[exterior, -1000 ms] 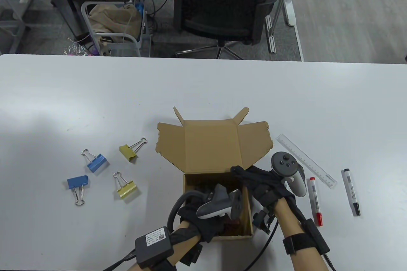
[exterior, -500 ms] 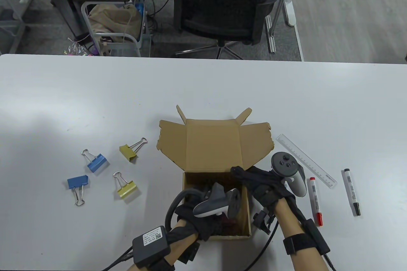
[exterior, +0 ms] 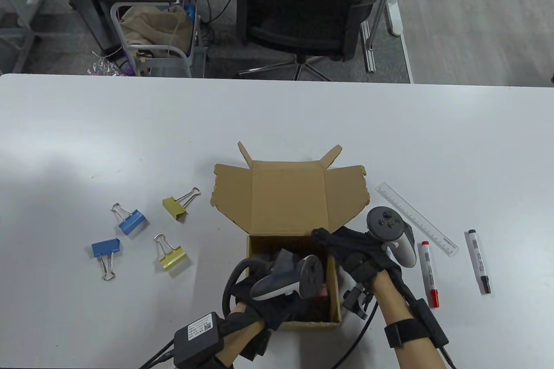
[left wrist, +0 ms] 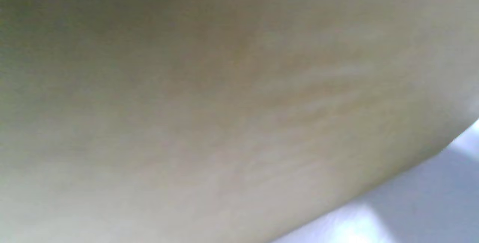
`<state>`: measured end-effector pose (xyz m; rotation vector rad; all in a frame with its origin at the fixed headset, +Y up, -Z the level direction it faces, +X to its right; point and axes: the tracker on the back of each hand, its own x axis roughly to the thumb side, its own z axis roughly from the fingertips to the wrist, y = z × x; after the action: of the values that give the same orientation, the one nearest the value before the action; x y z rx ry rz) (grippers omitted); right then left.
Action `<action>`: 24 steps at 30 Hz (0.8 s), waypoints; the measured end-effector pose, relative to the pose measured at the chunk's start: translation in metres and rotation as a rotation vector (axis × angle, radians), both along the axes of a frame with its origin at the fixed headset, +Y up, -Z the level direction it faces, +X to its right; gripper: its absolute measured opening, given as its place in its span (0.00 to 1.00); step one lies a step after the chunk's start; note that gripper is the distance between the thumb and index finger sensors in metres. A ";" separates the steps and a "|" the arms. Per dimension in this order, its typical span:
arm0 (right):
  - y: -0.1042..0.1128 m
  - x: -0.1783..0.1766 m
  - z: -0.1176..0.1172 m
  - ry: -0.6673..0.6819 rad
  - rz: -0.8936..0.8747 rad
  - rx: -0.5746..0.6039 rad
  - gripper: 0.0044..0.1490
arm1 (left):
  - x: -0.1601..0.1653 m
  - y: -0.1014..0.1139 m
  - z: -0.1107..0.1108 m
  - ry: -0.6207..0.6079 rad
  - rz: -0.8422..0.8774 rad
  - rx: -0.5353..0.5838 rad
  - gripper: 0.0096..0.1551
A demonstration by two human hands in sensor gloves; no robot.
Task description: Open four flaps of mailer box and unpack office supplies
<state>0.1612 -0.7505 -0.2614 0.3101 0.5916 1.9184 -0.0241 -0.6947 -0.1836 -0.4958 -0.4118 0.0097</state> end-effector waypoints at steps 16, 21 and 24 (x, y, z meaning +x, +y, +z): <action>0.001 0.000 0.001 0.006 0.018 -0.004 0.39 | -0.049 0.080 0.010 0.004 0.175 0.258 0.38; 0.001 0.001 0.000 0.005 0.018 -0.008 0.39 | -0.095 0.107 0.009 0.117 0.204 0.380 0.38; 0.001 0.001 0.001 0.005 0.020 -0.005 0.39 | -0.123 0.110 0.004 0.202 0.191 0.409 0.38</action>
<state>0.1622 -0.7492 -0.2607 0.3071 0.6049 1.9351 -0.1473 -0.5850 -0.1800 -0.0497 -0.2518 0.1560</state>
